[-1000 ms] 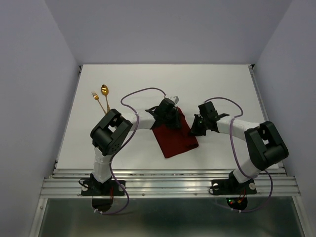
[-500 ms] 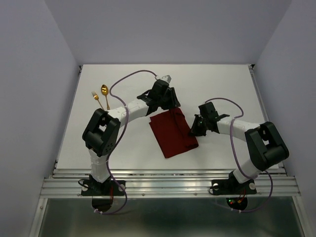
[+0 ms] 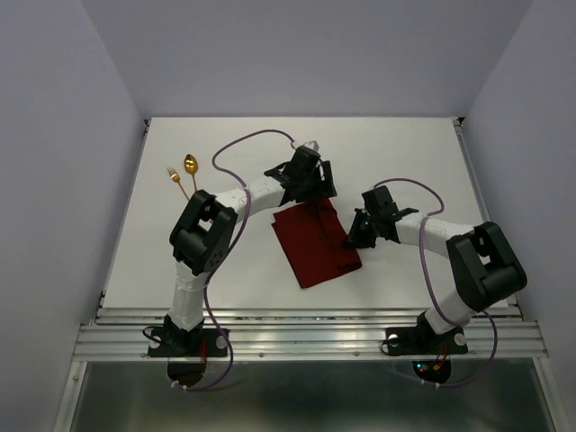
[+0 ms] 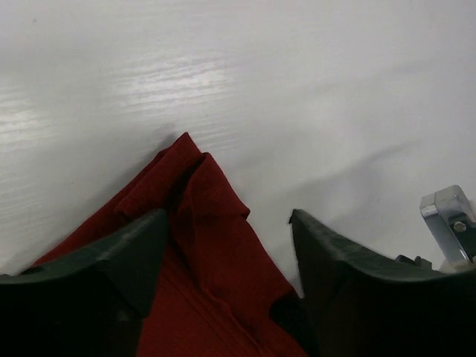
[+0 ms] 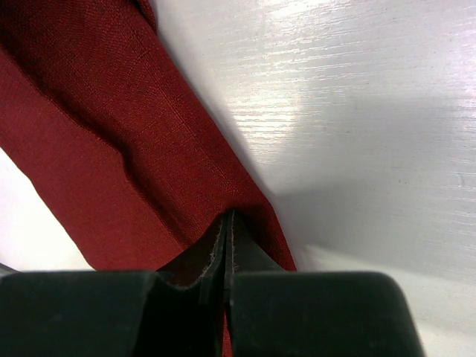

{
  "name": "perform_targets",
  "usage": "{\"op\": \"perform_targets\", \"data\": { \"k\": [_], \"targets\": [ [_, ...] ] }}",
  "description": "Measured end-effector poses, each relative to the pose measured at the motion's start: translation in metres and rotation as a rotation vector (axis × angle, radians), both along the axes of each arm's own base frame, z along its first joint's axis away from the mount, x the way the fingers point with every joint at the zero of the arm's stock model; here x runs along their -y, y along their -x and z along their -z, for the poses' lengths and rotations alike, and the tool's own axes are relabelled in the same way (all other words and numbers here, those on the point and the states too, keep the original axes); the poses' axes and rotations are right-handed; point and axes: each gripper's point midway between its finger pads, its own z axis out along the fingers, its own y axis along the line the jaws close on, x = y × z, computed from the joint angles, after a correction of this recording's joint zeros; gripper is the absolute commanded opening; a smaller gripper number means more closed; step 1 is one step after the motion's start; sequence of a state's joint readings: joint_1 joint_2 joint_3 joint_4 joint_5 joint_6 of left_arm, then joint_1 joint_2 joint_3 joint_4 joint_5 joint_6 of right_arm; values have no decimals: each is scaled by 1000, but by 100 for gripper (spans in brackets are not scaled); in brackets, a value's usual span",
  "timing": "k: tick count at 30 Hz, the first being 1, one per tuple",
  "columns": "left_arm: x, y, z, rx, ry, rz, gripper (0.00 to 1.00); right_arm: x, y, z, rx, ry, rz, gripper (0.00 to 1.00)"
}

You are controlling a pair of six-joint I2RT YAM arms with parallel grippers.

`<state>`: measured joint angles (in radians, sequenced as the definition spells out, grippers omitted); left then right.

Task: Fold the napkin into a case and place the utensils inside
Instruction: Smooth out the 2/3-rectangle-folded napkin at the center of the board.

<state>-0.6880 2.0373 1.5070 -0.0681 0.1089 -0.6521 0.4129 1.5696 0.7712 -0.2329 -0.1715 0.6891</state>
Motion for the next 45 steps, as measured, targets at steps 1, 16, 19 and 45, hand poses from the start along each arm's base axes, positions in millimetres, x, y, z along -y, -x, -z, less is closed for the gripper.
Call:
{"op": "perform_targets", "data": {
  "k": [1,16,19,45],
  "targets": [
    [-3,0,3,5,-24,-16,83,0,0,0,0,0,0,1],
    [-24,-5,14,35,-141,-97,71,0,0,0,0,0,0,1],
    [-25,-4,15,33,-147,-96,69,0,0,0,0,0,0,1],
    [-31,2,47,-18,-215,-71,38,0,0,0,-2,-2,3,1]
  ]
}}
